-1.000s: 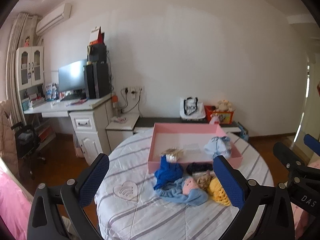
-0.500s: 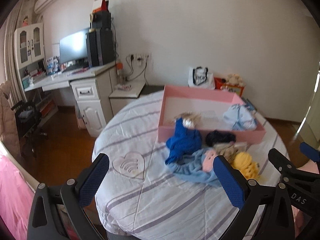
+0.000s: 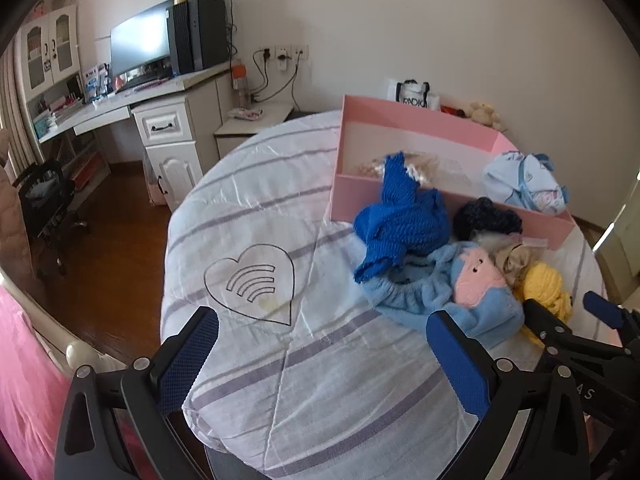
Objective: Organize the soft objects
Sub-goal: 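Reach the right tool to the yellow crocheted toy while the left tool approaches the blue pig plush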
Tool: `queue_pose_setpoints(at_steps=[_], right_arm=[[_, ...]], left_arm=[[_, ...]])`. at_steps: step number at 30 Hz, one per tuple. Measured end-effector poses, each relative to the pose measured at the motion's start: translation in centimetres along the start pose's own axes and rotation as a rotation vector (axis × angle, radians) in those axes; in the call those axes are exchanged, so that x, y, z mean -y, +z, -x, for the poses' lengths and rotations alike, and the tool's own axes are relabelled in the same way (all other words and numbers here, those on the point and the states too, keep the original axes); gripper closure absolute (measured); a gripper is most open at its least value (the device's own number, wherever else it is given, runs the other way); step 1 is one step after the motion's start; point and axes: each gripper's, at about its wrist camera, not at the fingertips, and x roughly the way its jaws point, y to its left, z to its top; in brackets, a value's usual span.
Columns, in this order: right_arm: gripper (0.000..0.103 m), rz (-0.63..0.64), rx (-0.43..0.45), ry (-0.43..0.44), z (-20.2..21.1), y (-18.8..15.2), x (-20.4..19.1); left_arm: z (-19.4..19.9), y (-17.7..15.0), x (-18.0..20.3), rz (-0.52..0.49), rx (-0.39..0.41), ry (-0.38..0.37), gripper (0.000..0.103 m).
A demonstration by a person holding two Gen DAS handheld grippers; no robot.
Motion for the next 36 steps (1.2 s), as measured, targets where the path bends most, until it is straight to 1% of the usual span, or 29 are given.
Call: queue_pose_setpoints(at_steps=[1, 3, 4, 6, 7, 9, 14, 21, 26, 29, 31, 33, 34, 35, 36], right_arm=[[0.007, -0.003, -0.014, 0.004, -0.3, -0.1, 0.0], [0.018, -0.003, -0.025, 0.008, -0.7, -0.2, 0.0], [0.023, -0.002, -0.024, 0.033, -0.6, -0.3, 0.1], [0.049, -0.009, -0.023, 0.092, -0.3, -0.4, 0.1], [0.051, -0.009, -0.024, 0.108, -0.1, -0.3, 0.1], [0.058, -0.003, -0.015, 0.100, 0.2, -0.4, 0.2], [0.069, -0.040, -0.001, 0.102, 0.9, -0.4, 1.9], [0.069, -0.106, 0.041, 0.036, 1.9, -0.1, 5.1], [0.068, -0.122, 0.019, 0.027, 0.7, 0.0, 6.5], [0.063, -0.127, 0.007, 0.030, 0.0, -0.1, 6.9], [0.054, -0.116, -0.002, 0.006, -0.6, 0.1, 6.6], [0.039, -0.106, -0.002, 0.002, -1.0, 0.2, 6.3], [0.037, -0.098, 0.001, 0.006, -1.2, 0.3, 5.9], [0.034, -0.090, 0.001, 0.008, -1.4, 0.4, 5.7], [0.031, -0.079, 0.002, 0.005, -1.7, 0.7, 5.3]], left_arm=[[-0.3, 0.0, 0.0, -0.001, -0.003, 0.000, 0.000], [-0.6, 0.0, 0.2, -0.005, -0.008, 0.001, 0.000], [-0.7, -0.1, 0.3, -0.008, -0.010, -0.002, 0.000], [-0.8, -0.2, 0.6, -0.015, -0.015, -0.020, 0.000], [-0.7, -0.2, 0.7, -0.018, -0.017, -0.030, 0.000], [-0.7, -0.3, 1.2, -0.023, -0.018, -0.049, 0.000], [-0.4, -0.3, 2.5, -0.045, -0.020, -0.084, 0.000], [-1.1, 0.1, 5.1, -0.070, -0.041, -0.112, 0.000], [-2.9, 0.5, 6.1, -0.060, -0.099, -0.133, 0.000], [-4.3, 0.5, 6.4, -0.037, -0.140, -0.157, 0.000], [-5.0, 0.5, 6.3, -0.023, -0.150, -0.164, 0.001], [-5.2, 0.6, 6.2, -0.024, -0.136, -0.172, 0.004], [-5.2, 0.6, 6.2, -0.034, -0.128, -0.171, 0.012], [-5.2, 0.6, 6.3, -0.047, -0.120, -0.170, 0.016], [-5.2, 0.5, 6.4, -0.065, -0.111, -0.167, 0.023]])
